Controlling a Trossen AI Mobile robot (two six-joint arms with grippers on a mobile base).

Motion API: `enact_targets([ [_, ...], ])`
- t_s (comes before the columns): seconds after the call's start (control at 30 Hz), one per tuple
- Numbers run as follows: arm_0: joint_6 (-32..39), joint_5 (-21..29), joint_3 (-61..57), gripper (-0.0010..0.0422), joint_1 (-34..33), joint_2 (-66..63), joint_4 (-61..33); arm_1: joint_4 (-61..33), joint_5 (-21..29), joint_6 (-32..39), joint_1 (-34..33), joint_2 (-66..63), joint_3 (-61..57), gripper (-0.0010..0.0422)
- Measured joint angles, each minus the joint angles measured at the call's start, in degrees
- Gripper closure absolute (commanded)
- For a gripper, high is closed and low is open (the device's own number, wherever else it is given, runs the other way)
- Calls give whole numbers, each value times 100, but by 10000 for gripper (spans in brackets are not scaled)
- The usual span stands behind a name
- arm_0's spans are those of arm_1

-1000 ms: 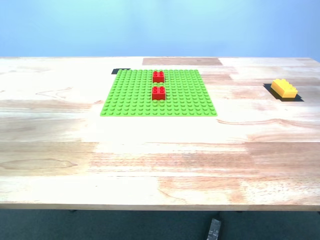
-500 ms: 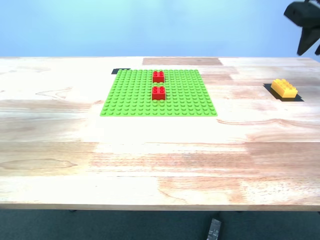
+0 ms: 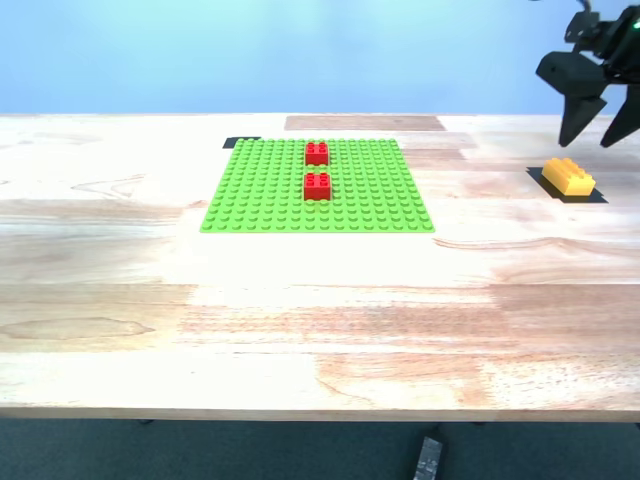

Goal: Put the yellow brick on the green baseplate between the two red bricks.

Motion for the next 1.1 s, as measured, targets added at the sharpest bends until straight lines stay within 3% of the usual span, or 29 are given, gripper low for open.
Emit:
enact_targets([
  [0.67,0,0,0,412,-9,0,0,251,192,168,170,671,-39,151],
  [1.1,2,0,0,412,-9,-17,0,437,192,168,98,656,-109,289],
])
